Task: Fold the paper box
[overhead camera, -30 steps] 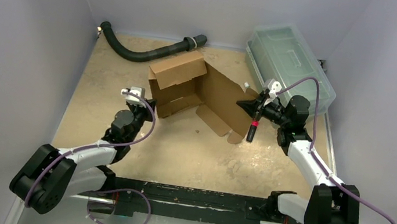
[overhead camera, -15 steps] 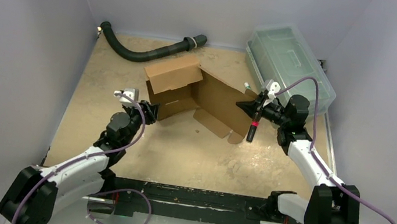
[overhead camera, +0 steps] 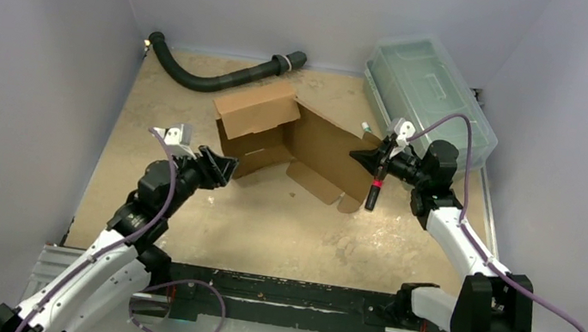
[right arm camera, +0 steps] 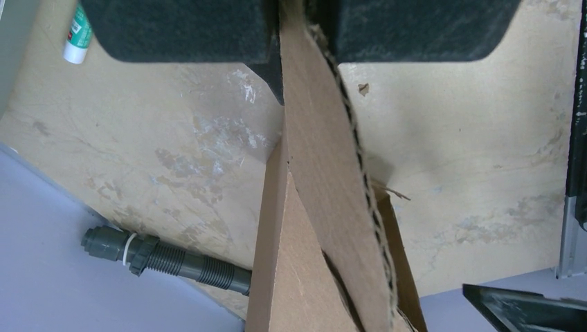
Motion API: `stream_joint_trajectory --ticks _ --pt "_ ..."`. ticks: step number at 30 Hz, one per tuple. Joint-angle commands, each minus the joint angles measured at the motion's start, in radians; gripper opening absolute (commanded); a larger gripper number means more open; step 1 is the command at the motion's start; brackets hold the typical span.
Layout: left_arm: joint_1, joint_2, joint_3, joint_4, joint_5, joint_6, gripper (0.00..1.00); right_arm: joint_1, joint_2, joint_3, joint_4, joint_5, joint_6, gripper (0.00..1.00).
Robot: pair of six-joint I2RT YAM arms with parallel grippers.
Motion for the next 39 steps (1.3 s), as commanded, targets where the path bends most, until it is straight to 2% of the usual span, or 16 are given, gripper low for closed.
stream_joint_trajectory --ticks 1,5,9,13,17,21,28,39 --pt "-0.005 -0.05 0.153 -0.223 0.16 -0.017 0.55 0.006 -0.02 0.04 -0.006 0.003 -0.018 0.0" --pt "-0.005 -0.041 0.333 -0.339 0.209 0.068 0.62 0.005 -0.02 0.039 -0.007 0.002 -0.017 0.0" --pt "-0.005 0.0 0.491 -0.353 0.219 0.138 0.79 0.005 -0.02 0.041 -0.011 -0.006 -0.018 0.0" --pt "-0.005 0.143 0.652 -0.378 0.231 0.258 0.82 0.006 -0.021 0.048 -0.029 -0.018 -0.02 0.0" --pt "-0.005 0.345 0.83 -0.427 0.298 0.532 0.83 0.006 -0.02 0.049 -0.028 -0.026 -0.019 0.0" --pt "-0.005 0.483 0.964 -0.446 0.295 0.782 0.84 0.006 -0.02 0.051 -0.028 -0.027 -0.016 0.0" --pt "-0.019 0.634 1.048 -0.514 0.369 1.101 0.85 0.005 -0.019 0.052 -0.03 -0.027 -0.016 0.0" --pt "-0.171 0.746 1.018 -0.518 0.067 1.37 0.86 0.006 -0.01 0.053 -0.028 -0.029 -0.011 0.0"
